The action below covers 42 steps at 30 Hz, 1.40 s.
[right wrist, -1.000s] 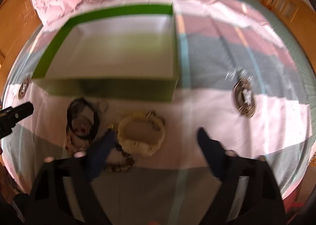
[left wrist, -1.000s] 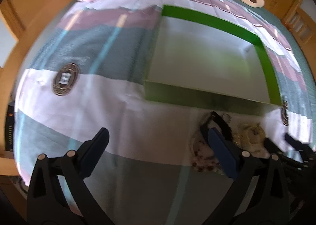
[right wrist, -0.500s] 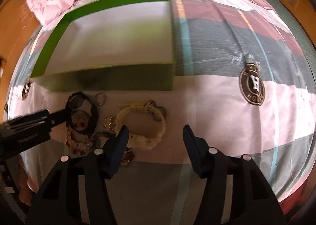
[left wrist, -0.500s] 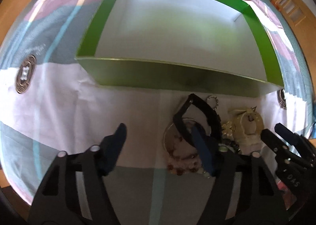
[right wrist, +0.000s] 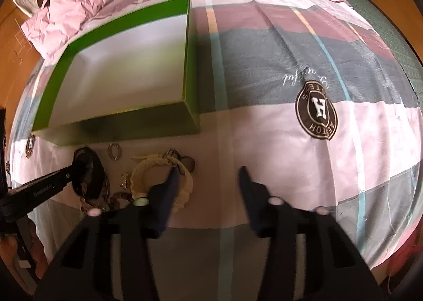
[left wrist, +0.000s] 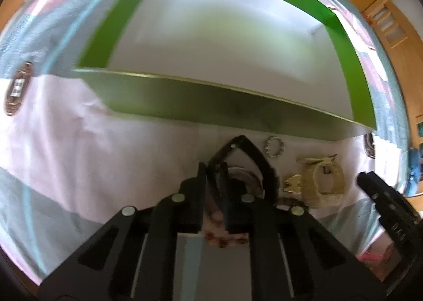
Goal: Organize jewelry
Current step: 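Move the left tool to the black watch while the right tool moves to the white watch, then close the left tool on the black watch while the right tool grasps the white watch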
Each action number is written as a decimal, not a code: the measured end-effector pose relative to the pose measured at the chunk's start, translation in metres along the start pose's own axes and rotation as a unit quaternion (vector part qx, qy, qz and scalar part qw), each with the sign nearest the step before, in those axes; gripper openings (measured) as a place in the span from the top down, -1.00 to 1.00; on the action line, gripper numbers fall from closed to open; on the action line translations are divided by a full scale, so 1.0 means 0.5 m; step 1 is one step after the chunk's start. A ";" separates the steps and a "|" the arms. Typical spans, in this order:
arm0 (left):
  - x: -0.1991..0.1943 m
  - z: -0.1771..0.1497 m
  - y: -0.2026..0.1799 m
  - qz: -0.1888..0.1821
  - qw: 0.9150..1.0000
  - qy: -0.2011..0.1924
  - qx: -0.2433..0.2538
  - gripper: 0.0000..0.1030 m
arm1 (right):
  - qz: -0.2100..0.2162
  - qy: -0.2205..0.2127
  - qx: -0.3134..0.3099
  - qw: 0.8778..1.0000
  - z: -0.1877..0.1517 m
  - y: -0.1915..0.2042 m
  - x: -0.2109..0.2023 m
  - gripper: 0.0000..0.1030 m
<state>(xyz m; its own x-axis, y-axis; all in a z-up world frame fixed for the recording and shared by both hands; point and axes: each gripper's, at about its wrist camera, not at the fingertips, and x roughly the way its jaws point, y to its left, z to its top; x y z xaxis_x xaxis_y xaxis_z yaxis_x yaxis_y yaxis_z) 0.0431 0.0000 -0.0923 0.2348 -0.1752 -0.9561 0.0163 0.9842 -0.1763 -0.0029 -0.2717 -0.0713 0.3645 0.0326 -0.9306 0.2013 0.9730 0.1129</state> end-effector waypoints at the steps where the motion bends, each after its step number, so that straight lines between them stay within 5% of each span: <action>1: -0.004 0.000 0.003 0.013 1.000 -0.003 -0.001 0.81 | 0.000 0.002 -0.002 1.000 0.000 -0.001 0.003 0.14; 6: -0.034 -0.004 0.022 -0.003 1.000 -0.008 -0.008 0.81 | 0.017 0.027 0.000 0.999 0.005 0.007 0.033 0.13; 12: -0.029 -0.014 0.049 0.012 1.000 0.005 -0.017 0.80 | -0.009 0.046 -0.014 0.999 0.006 0.018 0.072 0.13; 18: -0.012 -0.004 0.047 0.027 0.999 0.015 -0.018 0.53 | 0.006 0.053 -0.017 0.998 0.007 0.024 0.080 0.54; 24: 0.013 0.008 0.024 0.015 0.999 0.029 -0.012 0.70 | 0.015 0.045 -0.024 0.999 0.004 0.038 0.070 0.77; 42: 0.029 -0.022 0.004 0.021 0.999 0.026 0.003 0.76 | -0.002 0.045 -0.036 0.998 -0.008 0.054 0.085 0.76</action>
<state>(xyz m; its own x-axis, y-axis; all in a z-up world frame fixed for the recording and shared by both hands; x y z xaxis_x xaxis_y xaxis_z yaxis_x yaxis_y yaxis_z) 0.0357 -0.0010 -0.1093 0.1851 -0.1345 -0.9735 0.0141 0.9908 -0.1342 0.0145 -0.2431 -0.1089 0.2800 0.0461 -0.9589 0.1357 0.9869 0.0871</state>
